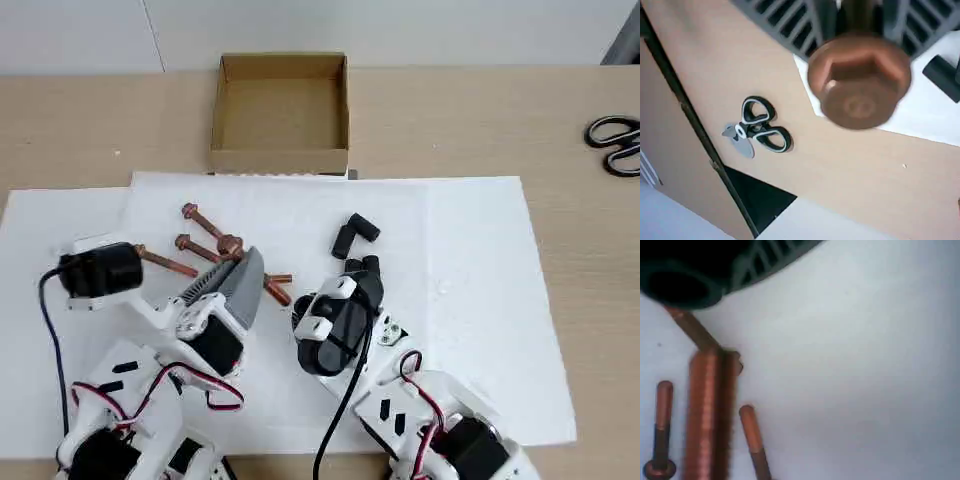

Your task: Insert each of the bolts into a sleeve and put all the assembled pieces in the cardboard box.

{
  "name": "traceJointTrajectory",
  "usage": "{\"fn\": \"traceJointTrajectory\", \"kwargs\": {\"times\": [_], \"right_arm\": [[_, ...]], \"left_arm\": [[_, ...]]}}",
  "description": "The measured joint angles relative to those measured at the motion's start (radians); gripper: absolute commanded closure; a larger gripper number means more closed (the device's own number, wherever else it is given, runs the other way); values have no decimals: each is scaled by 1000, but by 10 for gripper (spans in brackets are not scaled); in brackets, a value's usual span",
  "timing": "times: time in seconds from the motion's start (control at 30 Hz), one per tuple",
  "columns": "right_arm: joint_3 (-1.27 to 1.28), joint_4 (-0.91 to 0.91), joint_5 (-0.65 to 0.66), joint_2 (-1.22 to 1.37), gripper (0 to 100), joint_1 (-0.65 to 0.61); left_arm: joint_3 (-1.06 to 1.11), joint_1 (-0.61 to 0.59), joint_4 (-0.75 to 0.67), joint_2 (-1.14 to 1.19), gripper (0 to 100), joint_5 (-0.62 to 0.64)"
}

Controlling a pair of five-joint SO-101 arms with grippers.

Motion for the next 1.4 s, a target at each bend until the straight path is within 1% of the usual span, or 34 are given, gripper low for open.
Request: {"fn": "traceJointTrajectory", "kwargs": {"times": [0.2, 0.3, 0.5, 0.77, 1.07, 1.23, 1.4], "right_arm": [[2, -2, 0, 0, 995, 2], [3, -2, 0, 0, 995, 2], [5, 0, 0, 2, 995, 3], [3, 0, 0, 2, 995, 2], [3, 0, 0, 2, 995, 2], [5, 0, 0, 2, 995, 3], [3, -2, 0, 0, 995, 3]], "left_arm": [[6, 55, 0, 0, 995, -5], [41, 63, -3, 2, 995, -5], [55, 63, -11, -5, 995, -5], [58, 63, -58, 0, 995, -11], [72, 63, -60, 0, 995, -11], [109, 63, -101, -5, 995, -60], [112, 64, -120, -5, 995, -61]]}}
